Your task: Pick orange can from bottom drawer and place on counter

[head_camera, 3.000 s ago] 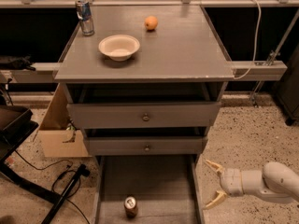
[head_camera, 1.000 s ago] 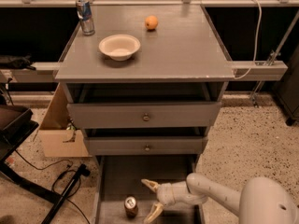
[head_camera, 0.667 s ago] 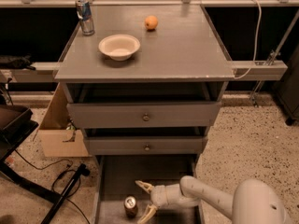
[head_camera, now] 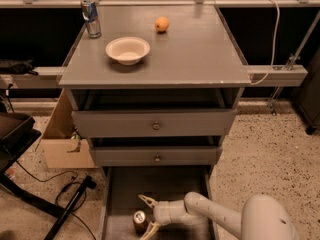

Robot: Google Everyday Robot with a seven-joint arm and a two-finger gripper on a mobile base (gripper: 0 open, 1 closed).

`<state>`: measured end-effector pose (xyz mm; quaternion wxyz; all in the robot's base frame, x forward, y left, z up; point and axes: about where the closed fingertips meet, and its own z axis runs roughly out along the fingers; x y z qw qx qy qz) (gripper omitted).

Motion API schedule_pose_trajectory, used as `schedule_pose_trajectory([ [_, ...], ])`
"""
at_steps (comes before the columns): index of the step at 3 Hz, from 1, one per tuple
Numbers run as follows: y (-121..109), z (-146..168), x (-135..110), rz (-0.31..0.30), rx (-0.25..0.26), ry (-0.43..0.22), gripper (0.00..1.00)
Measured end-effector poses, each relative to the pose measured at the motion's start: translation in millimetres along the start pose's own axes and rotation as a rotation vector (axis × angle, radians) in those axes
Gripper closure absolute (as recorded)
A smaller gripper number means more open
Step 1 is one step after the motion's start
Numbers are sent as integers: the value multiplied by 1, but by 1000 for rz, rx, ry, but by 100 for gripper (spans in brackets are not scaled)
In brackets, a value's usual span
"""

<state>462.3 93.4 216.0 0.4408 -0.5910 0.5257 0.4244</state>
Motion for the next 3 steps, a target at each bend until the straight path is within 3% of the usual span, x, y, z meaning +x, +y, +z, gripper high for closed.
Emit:
schedule_pose_trajectory([
  [1, -10, 5, 14, -18, 12, 37, 18],
  [2, -12, 5, 15, -20, 14, 41, 50],
  [3, -12, 5, 15, -20, 14, 41, 72],
])
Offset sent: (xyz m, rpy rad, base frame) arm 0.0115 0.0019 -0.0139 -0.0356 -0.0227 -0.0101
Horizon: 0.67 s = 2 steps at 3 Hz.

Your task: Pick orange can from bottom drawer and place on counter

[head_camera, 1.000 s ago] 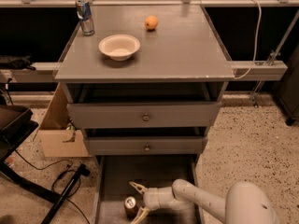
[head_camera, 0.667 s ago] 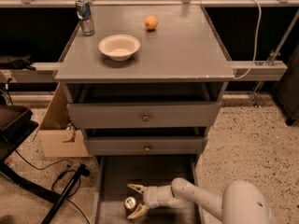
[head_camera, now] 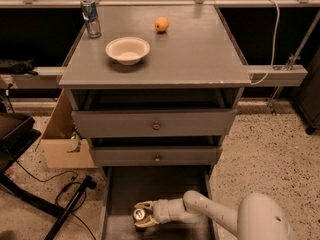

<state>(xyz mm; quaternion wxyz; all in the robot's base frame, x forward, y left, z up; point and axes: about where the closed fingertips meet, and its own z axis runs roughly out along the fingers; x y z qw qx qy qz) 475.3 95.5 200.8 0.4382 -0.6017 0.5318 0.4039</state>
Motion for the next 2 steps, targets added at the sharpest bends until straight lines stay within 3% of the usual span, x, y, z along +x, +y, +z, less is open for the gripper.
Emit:
schedule_pose_trajectory([
  [1, 0, 0, 0, 0, 0, 0, 96],
  [2, 3, -4, -6, -3, 2, -4, 100],
])
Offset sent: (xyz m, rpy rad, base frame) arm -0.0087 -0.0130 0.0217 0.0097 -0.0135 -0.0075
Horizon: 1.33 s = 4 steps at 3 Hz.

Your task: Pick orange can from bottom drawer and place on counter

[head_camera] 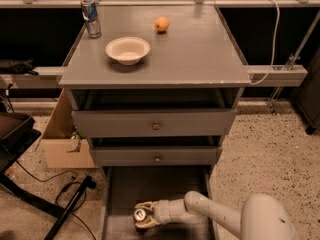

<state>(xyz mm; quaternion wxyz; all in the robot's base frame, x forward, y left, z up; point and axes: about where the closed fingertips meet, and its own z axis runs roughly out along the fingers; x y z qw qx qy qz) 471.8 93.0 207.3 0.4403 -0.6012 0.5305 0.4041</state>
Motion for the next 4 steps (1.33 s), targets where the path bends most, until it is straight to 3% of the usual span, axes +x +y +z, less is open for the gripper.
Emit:
schedule_pose_trajectory([
  [1, -4, -43, -34, -21, 50, 20, 100],
  [2, 21, -131, -127, 21, 94, -18, 100],
  [3, 54, -190, -204, 62, 88, -42, 100],
  [4, 60, -243, -275, 91, 107, -30, 100],
])
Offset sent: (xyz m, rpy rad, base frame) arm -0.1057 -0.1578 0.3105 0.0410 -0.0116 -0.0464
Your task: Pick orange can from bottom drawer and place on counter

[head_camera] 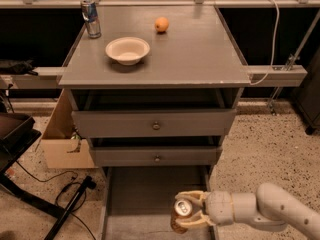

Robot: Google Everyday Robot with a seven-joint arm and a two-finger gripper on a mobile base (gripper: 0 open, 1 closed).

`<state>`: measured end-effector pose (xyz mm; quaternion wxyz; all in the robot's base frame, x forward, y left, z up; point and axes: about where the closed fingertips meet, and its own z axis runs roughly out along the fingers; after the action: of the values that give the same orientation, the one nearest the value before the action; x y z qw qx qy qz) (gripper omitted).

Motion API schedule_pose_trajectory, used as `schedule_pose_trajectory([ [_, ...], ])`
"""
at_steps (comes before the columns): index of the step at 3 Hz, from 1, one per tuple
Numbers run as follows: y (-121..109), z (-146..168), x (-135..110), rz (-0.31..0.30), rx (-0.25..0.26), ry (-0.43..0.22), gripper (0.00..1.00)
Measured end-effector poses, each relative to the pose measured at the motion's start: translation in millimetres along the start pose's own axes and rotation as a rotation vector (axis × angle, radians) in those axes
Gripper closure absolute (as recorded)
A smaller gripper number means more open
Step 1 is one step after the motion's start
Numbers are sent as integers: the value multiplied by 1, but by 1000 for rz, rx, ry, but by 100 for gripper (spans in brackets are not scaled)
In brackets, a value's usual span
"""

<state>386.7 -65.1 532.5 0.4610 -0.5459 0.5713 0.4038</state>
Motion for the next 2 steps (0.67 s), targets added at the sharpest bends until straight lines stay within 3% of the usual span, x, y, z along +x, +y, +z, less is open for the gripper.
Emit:
schedule_pose_trajectory([
  [1, -30, -59, -92, 14, 99, 43, 100],
  [2, -57, -88, -139, 41, 196, 69, 100],
])
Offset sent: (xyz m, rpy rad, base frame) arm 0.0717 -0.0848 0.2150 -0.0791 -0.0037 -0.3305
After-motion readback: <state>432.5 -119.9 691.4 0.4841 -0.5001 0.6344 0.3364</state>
